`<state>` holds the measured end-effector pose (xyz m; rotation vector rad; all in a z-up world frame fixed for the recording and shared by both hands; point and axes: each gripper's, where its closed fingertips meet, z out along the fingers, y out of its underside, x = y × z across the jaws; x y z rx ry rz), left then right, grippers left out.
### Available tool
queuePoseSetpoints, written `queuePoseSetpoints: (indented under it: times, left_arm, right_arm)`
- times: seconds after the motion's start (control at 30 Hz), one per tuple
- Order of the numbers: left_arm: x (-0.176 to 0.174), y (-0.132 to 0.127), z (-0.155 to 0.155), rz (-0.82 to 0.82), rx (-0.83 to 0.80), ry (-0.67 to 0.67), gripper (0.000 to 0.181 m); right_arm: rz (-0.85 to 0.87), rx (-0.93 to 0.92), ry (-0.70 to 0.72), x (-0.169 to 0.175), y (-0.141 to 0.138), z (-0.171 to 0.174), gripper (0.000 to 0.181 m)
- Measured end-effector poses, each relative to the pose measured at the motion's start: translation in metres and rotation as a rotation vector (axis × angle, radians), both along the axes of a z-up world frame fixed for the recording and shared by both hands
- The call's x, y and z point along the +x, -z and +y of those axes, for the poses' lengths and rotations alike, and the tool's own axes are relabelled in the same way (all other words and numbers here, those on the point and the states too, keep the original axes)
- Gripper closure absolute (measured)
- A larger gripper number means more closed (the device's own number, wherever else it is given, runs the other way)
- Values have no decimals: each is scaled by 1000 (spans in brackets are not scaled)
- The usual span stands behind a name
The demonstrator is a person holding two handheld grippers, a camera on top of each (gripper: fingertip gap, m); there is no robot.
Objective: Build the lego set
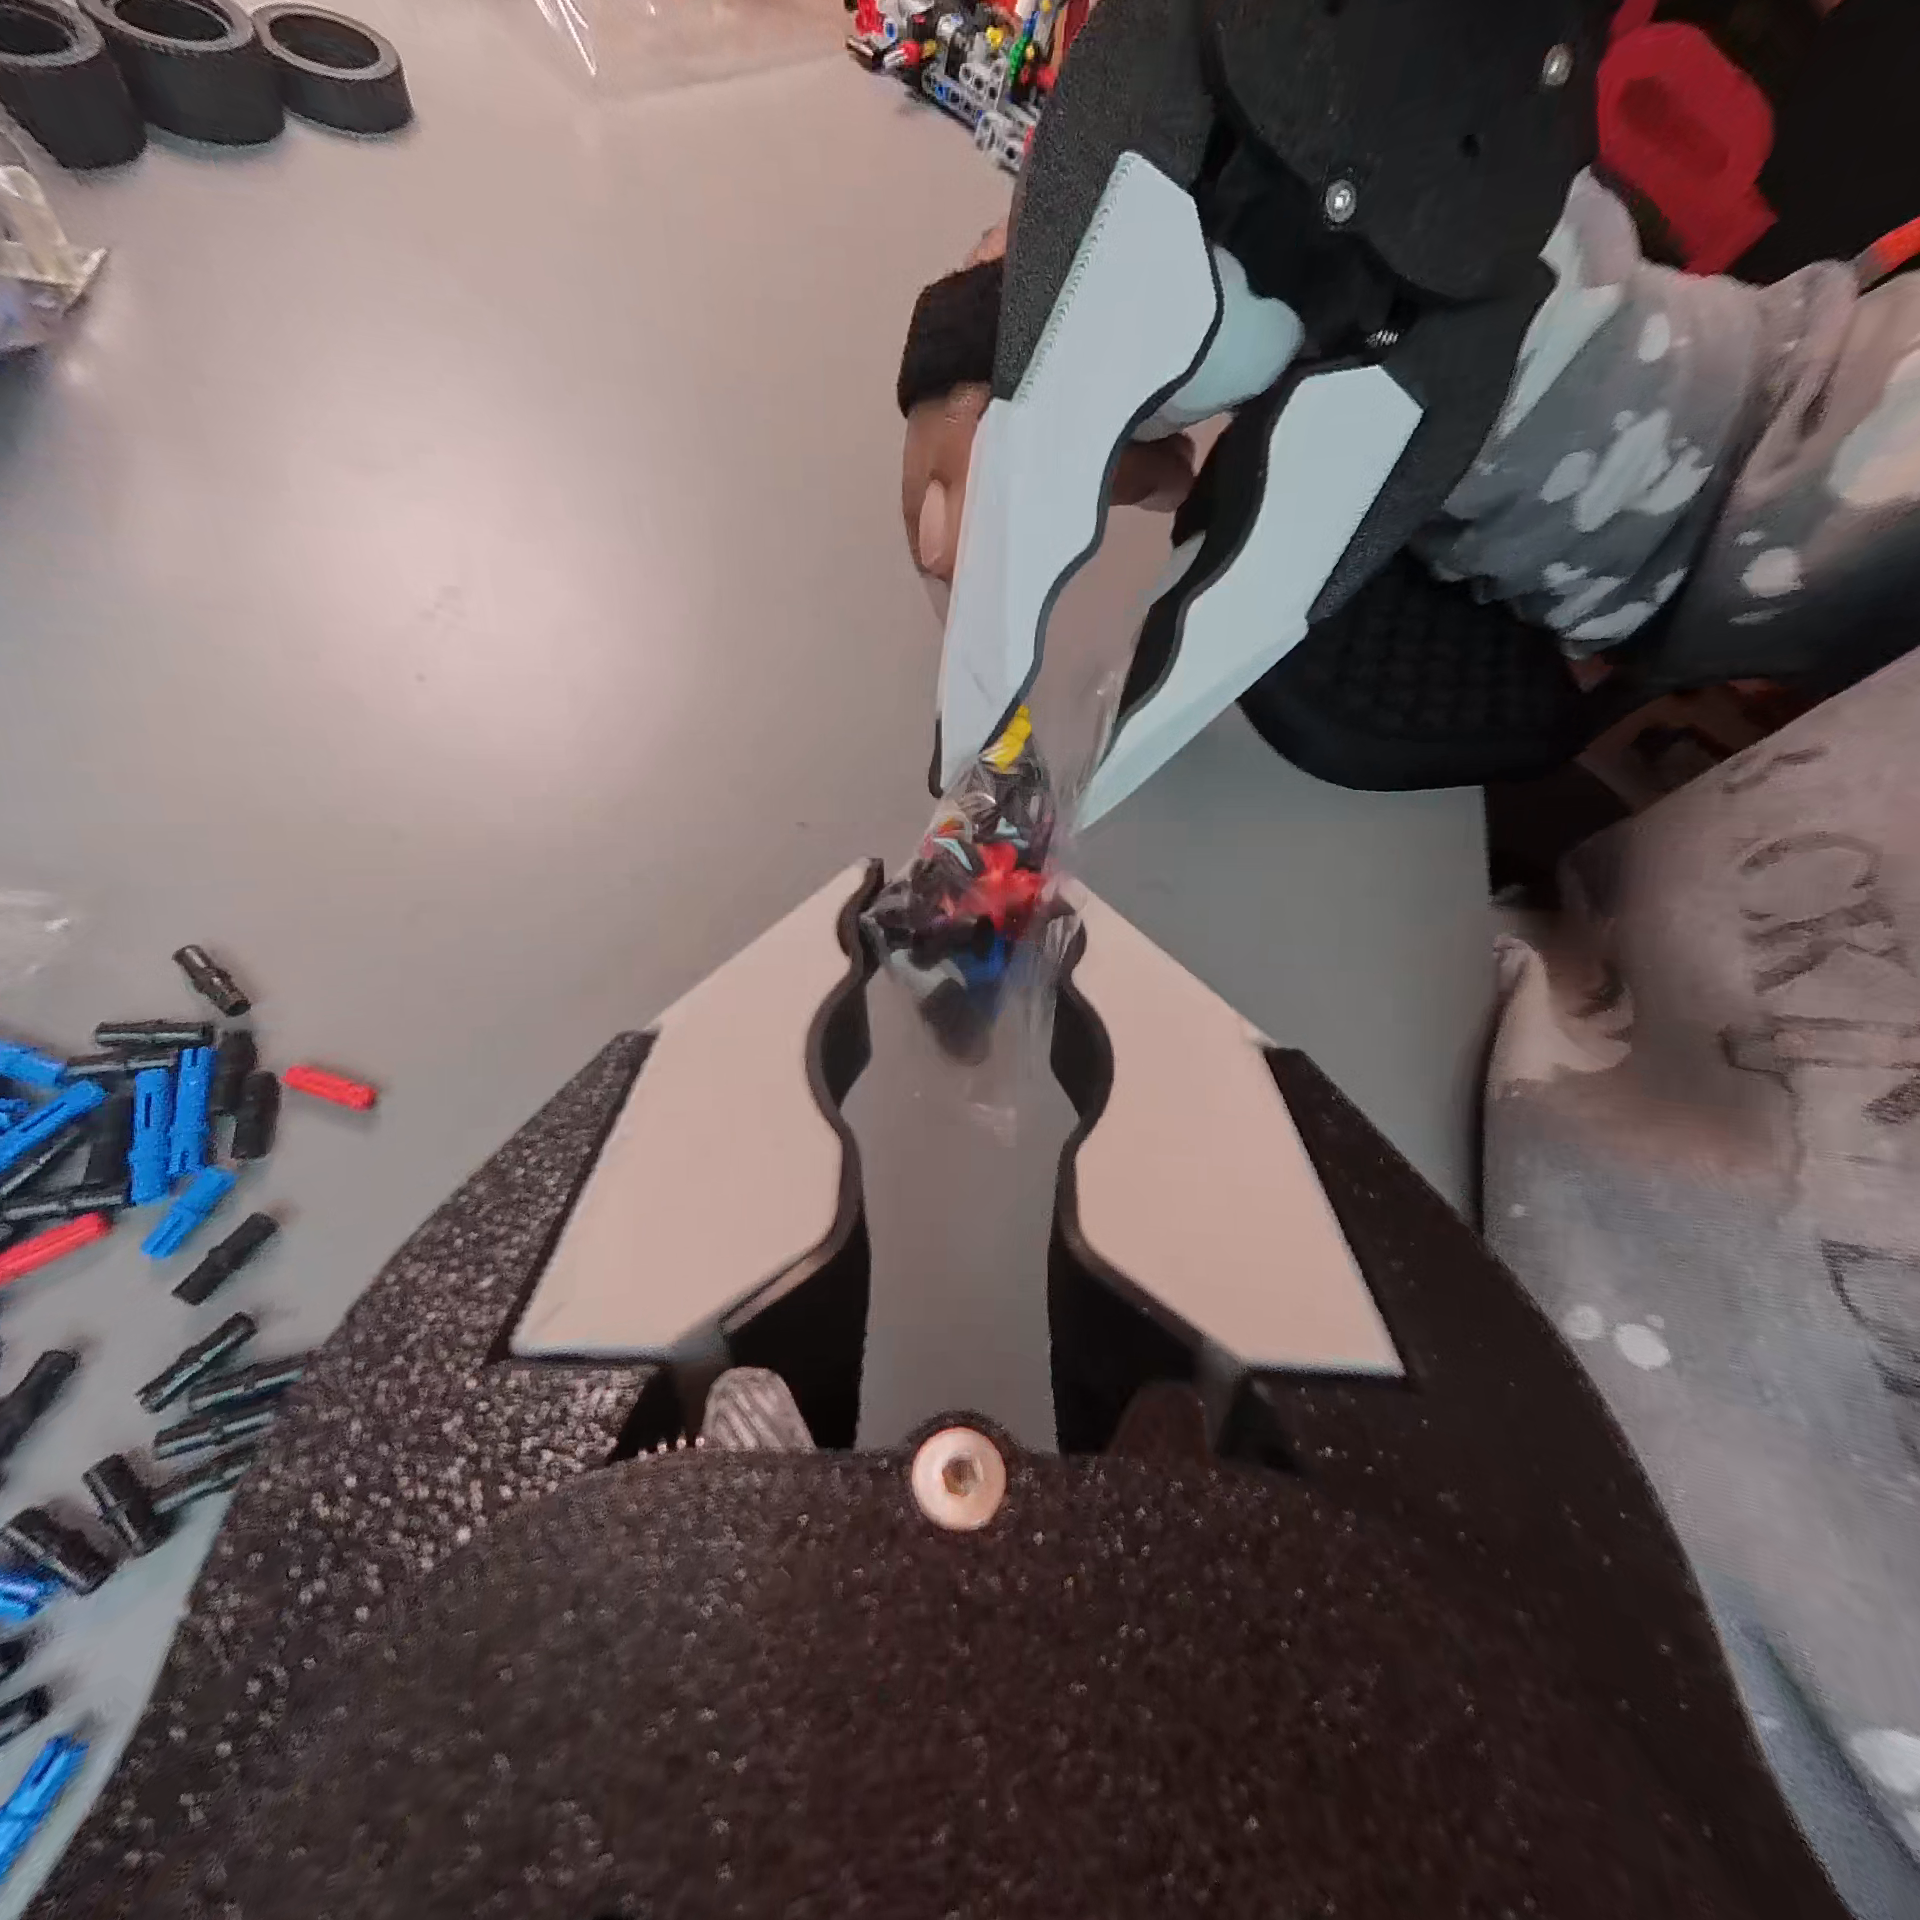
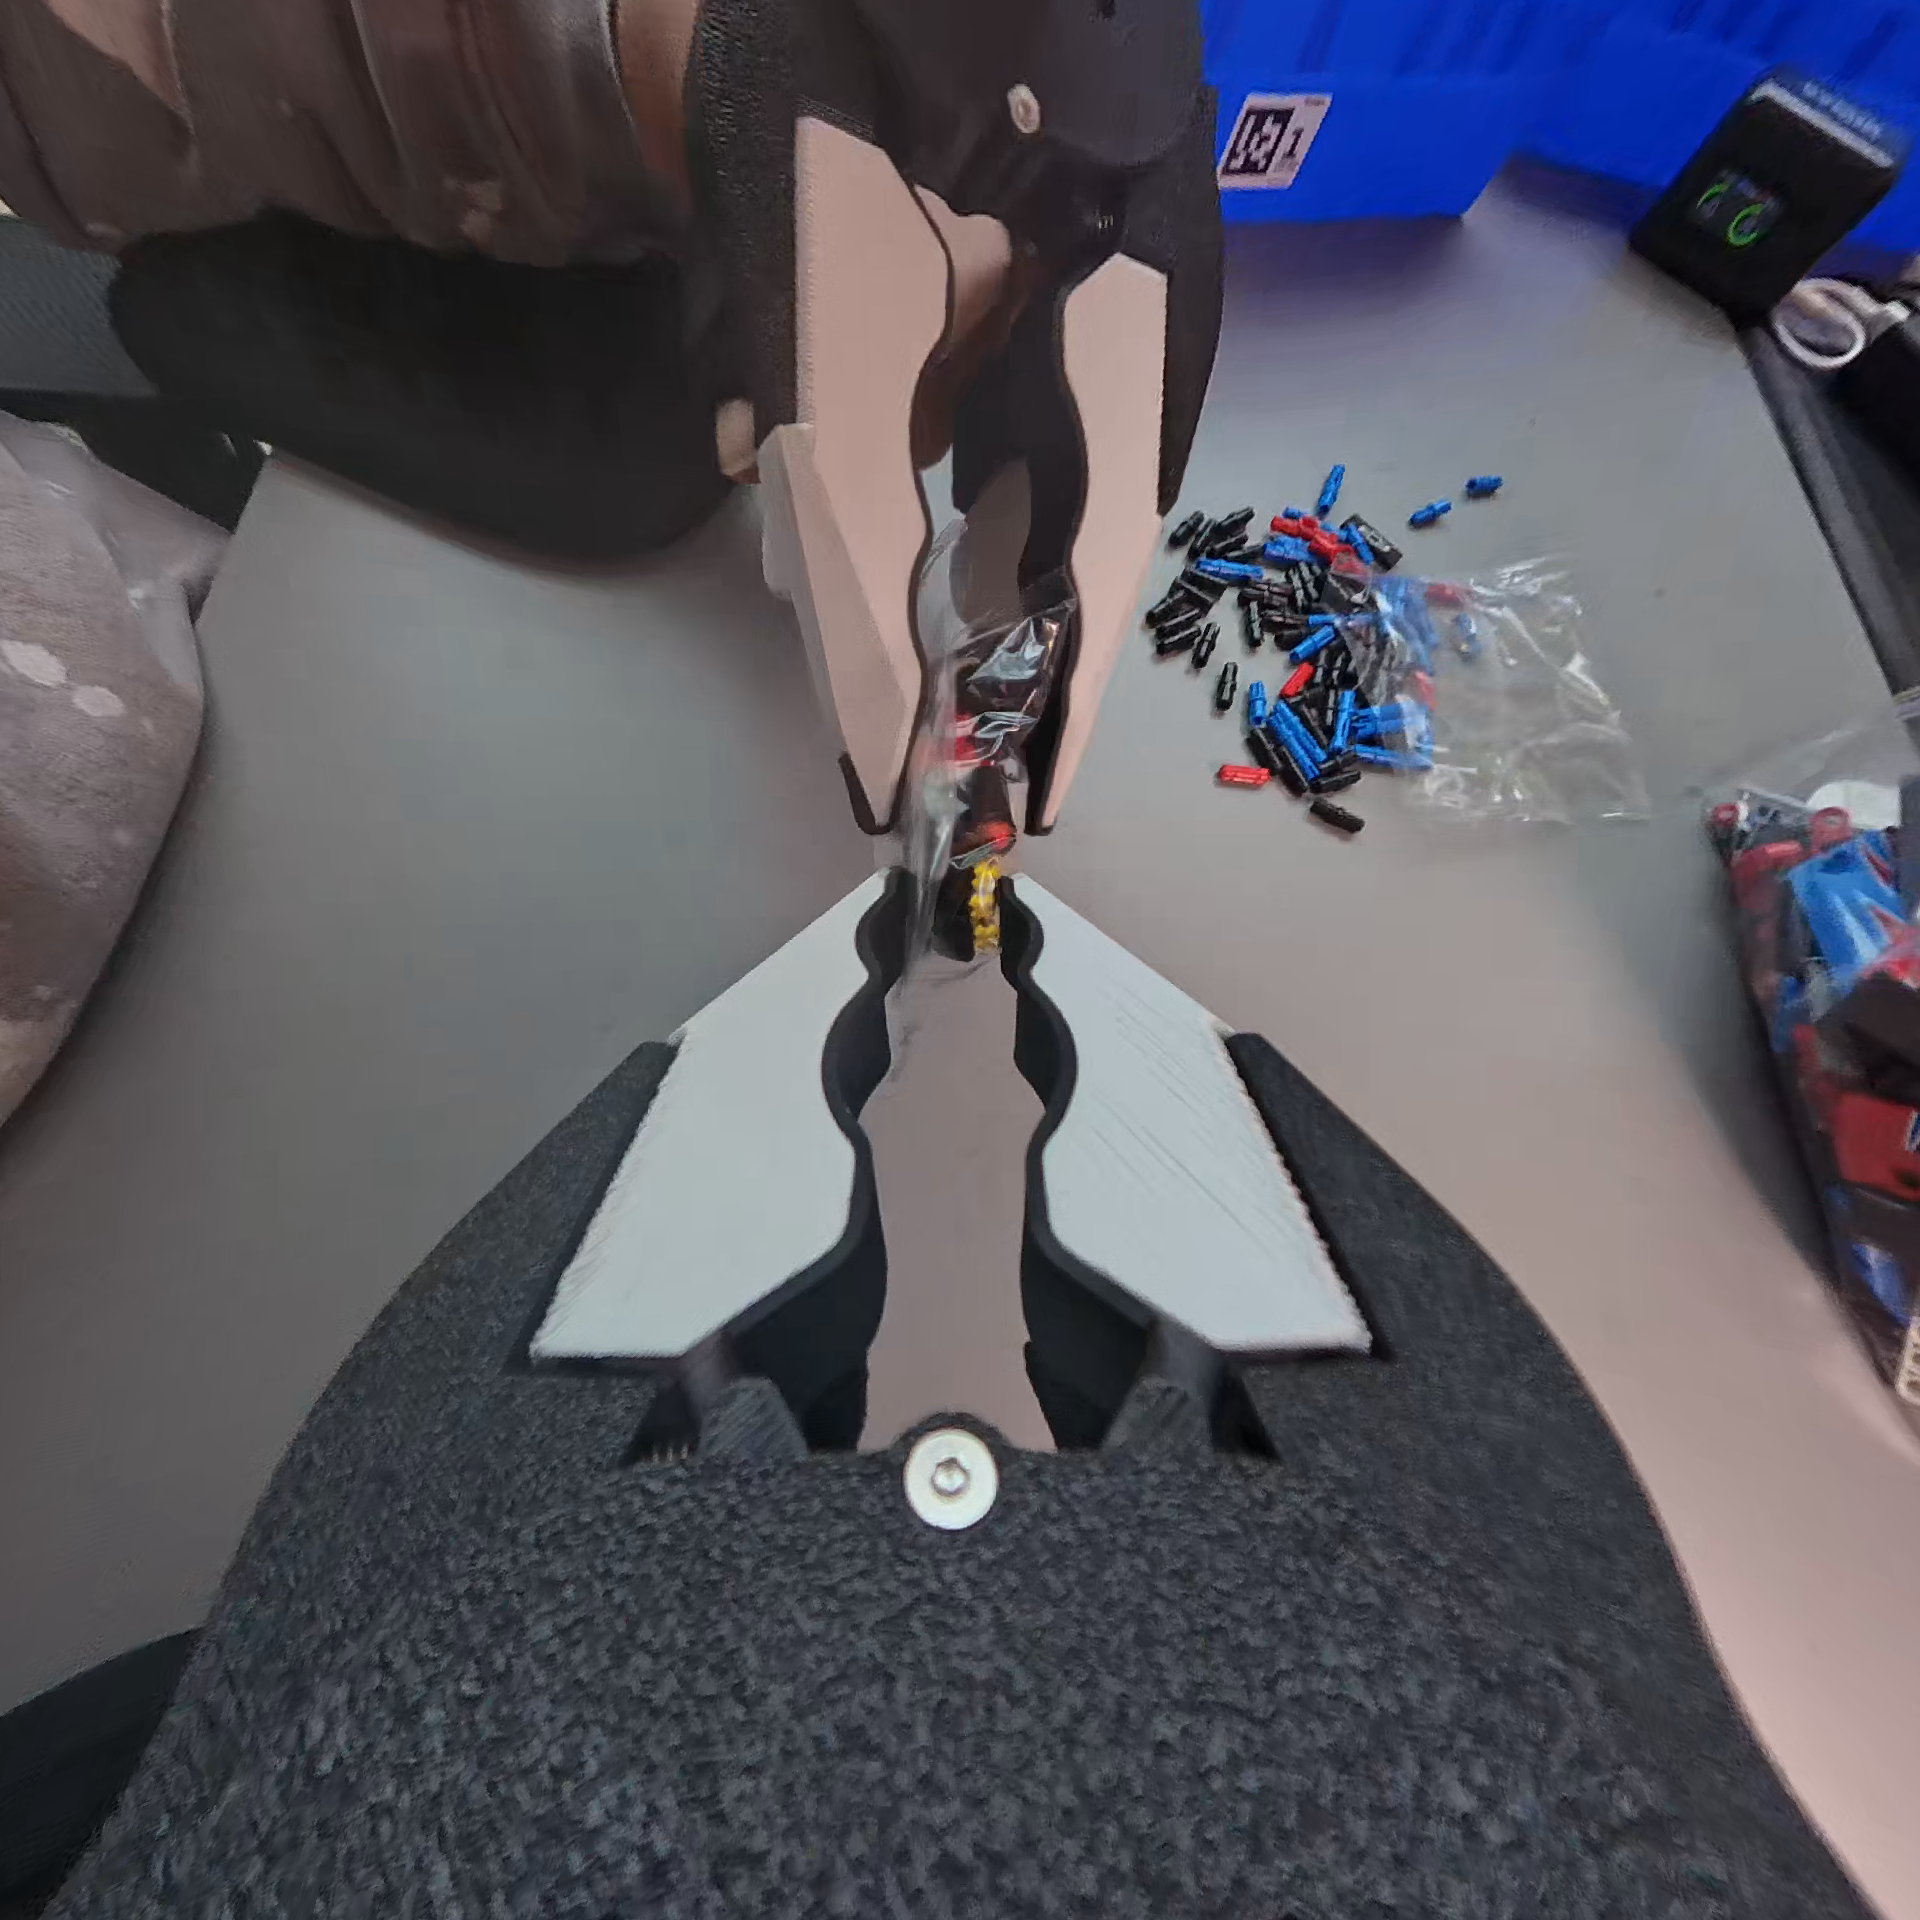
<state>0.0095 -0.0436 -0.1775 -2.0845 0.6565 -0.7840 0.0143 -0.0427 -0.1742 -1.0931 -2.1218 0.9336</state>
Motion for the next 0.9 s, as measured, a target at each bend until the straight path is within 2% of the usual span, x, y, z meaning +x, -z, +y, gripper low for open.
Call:
queuePoseSetpoints:
  times: [0.03, 0.1, 0.2, 0.23, 0.27, 0.3, 0.33, 0.37, 0.43, 0.57, 0.6, 0.7, 0.8, 0.83, 0.9]
  left_arm:
    - [2, -8, -2, -63, 0, 21, 156]
    - [8, -29, -8, -171, 68, 70, 161]
    - [3, -39, -6, -182, 142, 44, 163]
    - [2, -42, -5, -204, 150, 36, 164]
    - [1, -43, -4, -219, 153, 26, 164]
    - [-1, -44, -2, -224, 158, 13, 164]
    - [0, -46, -3, -236, 168, 16, 164]
    - [3, -49, -5, -254, 177, 32, 165]
    - [7, -50, -7, -247, 182, 56, 164]
    - [14, -65, -24, -349, 175, 164, 164]
    - [14, -67, -27, -365, 167, 183, 165]
    - [15, -64, -33, -413, 110, 226, 165]
    - [7, -64, -22, -449, 82, 147, 166]
    - [3, -64, -18, -447, 87, 113, 166]
    - [-7, -66, -11, -433, 122, 55, 166]
  right_arm:
    - [43, -44, -9, 2, -8, 0, 164]
    - [127, -243, -31, 8, -31, -1, 165]
    - [182, -459, -13, 16, -46, 10, 174]
    - [196, -523, -16, 17, -51, 10, 171]
    - [211, -569, -14, 16, -55, 9, 158]
    - [217, -590, -15, 14, -57, 7, 141]
    - [213, -588, -12, 11, -56, 4, 133]
    - [204, -573, -7, 7, -53, 2, 135]
    - [208, -576, -30, 4, -52, -4, 162]
    - [210, -678, -168, 22, -68, -12, 174]
    - [208, -696, -202, 28, -71, -13, 181]
    - [173, -710, -220, 32, -67, -16, 181]
    - [206, -675, -129, 24, -67, -3, 181]
    - [221, -660, -83, 22, -67, 5, 179]
    - [214, -649, -41, 21, -66, 11, 151]
